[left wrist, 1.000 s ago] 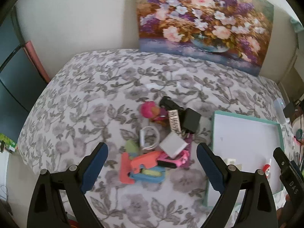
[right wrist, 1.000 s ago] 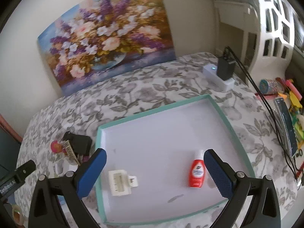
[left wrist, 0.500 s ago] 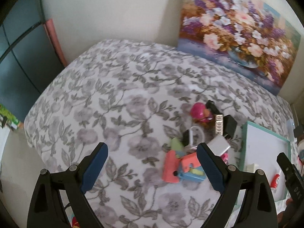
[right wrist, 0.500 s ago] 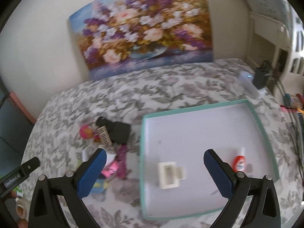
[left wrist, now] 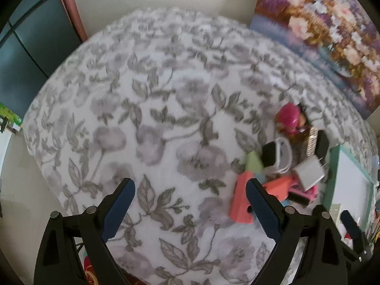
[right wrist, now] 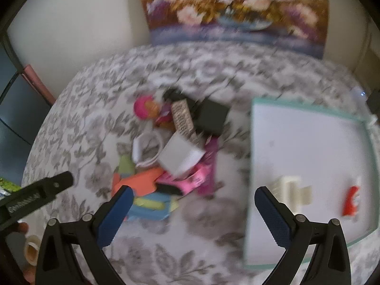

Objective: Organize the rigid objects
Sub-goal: 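Move the right gripper back over the pile toward the orange-blue block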

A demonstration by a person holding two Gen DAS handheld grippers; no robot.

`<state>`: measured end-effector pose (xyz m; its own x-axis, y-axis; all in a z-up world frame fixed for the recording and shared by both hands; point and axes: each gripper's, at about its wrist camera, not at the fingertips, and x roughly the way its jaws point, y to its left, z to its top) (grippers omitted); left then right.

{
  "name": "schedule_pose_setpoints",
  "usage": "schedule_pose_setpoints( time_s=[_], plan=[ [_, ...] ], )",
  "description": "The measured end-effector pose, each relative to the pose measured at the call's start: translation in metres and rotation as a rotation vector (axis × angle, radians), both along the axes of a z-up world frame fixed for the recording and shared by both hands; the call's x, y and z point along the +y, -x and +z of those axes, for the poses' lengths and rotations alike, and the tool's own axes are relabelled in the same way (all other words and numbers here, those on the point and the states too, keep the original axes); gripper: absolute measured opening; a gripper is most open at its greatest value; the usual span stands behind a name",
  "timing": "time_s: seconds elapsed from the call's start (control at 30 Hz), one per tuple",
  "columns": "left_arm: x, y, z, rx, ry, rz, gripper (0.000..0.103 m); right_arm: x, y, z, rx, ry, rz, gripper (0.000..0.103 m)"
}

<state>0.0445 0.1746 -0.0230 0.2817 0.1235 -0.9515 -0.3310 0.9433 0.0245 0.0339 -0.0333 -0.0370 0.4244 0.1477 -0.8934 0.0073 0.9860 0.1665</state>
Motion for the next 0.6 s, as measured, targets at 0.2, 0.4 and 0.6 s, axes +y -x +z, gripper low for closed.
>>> schedule_pose_setpoints(
  time_s=[0.2, 0.4, 0.6],
  plan=[
    [0.015, -0.003, -0.017, 0.041, 0.021, 0.034, 0.095, 0.020, -0.003, -0.023, 0.078, -0.034, 0.015, 0.103],
    [0.033, -0.004, -0.025, 0.051, 0.045, 0.090, 0.095, 0.031, -0.007, -0.037, 0.123, -0.062, 0.007, 0.103],
    [0.041, -0.004, -0.031, 0.057, 0.052, 0.103, 0.095, 0.043, -0.014, -0.048, 0.153, -0.080, -0.005, 0.103]
  ],
)
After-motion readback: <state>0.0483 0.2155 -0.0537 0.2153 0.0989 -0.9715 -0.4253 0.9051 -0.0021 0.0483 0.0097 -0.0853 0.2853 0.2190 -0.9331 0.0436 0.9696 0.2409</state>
